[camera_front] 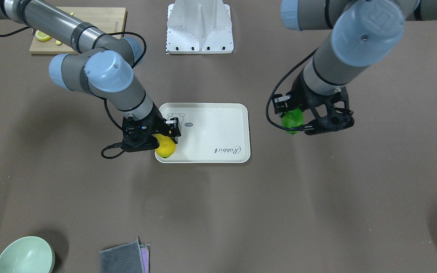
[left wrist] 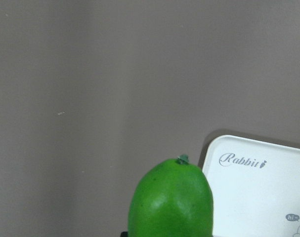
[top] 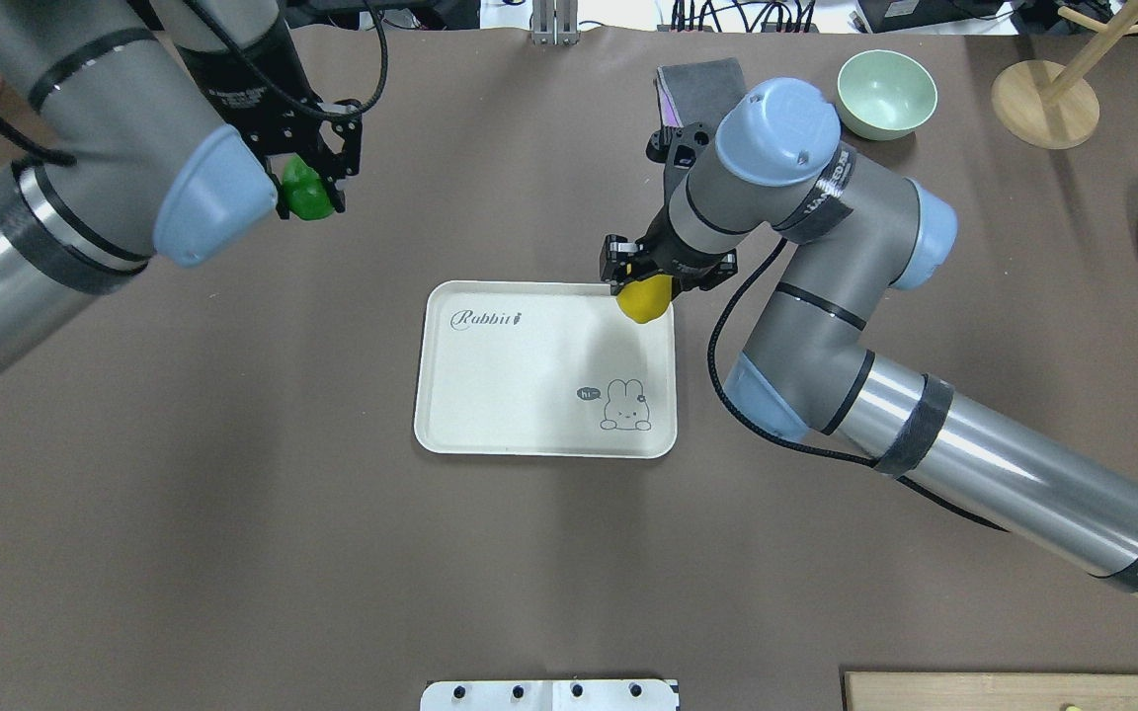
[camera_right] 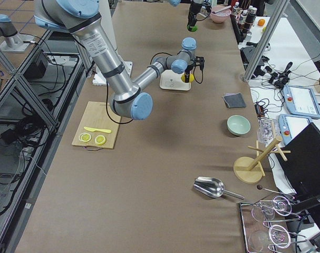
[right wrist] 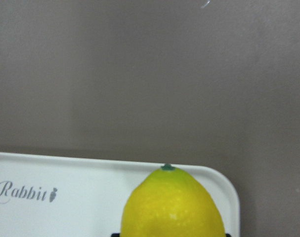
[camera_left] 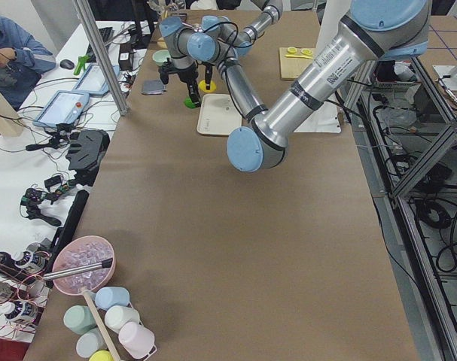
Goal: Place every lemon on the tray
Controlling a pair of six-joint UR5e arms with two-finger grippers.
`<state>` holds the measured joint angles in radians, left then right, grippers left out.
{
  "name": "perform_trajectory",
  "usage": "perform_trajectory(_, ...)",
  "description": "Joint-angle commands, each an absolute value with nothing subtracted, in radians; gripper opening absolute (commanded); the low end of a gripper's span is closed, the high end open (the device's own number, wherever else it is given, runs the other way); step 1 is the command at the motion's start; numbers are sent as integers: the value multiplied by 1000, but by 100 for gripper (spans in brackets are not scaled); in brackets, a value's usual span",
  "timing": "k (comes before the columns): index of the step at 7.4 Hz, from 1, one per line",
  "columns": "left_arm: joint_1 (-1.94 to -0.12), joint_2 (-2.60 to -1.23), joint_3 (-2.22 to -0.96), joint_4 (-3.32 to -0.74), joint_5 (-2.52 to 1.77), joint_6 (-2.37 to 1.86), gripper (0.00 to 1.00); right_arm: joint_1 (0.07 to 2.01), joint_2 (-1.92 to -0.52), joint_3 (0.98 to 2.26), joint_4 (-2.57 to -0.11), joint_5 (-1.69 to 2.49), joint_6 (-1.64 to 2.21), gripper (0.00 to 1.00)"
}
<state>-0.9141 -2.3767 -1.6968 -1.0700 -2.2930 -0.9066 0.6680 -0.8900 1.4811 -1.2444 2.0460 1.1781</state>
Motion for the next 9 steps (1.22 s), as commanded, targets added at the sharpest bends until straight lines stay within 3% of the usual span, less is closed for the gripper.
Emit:
perform_trajectory(1,-815,-2368,-1678,-1167,-2230,-1014,0,612,-885,1457,-1223,2025,1212,0)
perform_trajectory(3,-798,-2370,-1655,-1216,-2230,-1049,0,611,-885,1448,-1223,2031,1212,0)
perform_trajectory(4,-782,-2367,-1637,-1254,-2227,-1084,0,607,-885,1448,-1224,2033,1212,9)
perform_trajectory(5,-776,-2368,-1597,-1326,-2203,-1115,0,601,-885,1448,-1223,2028,1221,99)
perform_trajectory(9,-698,-2388,-1499,-1475,-2137,-1247,0,674,-915,1517,-1247,2039,1233,100)
